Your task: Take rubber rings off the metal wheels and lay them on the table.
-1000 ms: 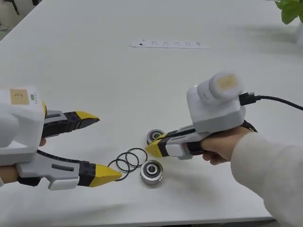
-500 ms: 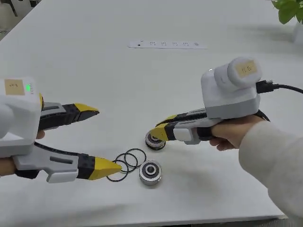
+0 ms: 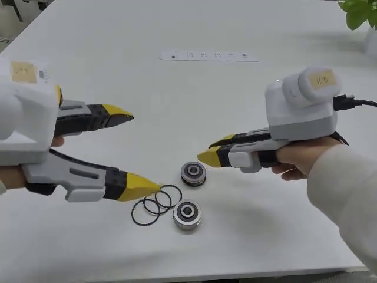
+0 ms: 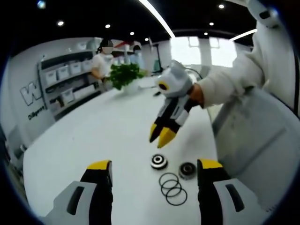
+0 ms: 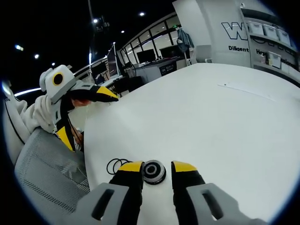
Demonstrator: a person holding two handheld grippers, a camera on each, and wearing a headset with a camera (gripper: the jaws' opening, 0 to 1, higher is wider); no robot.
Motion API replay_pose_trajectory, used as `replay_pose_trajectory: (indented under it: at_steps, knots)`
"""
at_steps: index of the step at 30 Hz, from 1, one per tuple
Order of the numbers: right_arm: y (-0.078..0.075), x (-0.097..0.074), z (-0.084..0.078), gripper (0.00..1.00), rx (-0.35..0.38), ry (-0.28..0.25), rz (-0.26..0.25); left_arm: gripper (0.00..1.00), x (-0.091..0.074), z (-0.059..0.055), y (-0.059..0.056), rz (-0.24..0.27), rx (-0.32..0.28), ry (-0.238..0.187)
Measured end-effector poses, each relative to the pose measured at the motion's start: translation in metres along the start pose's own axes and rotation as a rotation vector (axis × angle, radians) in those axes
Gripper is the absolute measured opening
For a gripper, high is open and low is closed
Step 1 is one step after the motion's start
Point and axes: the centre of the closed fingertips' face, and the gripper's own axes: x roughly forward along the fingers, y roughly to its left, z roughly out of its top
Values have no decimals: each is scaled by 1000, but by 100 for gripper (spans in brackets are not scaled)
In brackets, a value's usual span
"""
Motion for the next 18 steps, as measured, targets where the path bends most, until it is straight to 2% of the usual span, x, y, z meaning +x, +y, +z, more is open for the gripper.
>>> replay_pose_trajectory:
  at_steps: [7, 13, 15, 18]
  knots:
    - [-1, 1, -11, 23, -1, 23, 22, 72, 14, 14, 4, -25, 50, -11]
    - [4, 6, -26, 26, -43, 83, 44, 69, 29, 16, 2, -55, 86, -3]
    - [5, 8, -31, 26, -47, 96, 49, 66, 34, 17, 4, -49, 109, -4]
    - [5, 11, -34, 27, -63, 103, 51, 62, 42, 17, 4, -60, 111, -5]
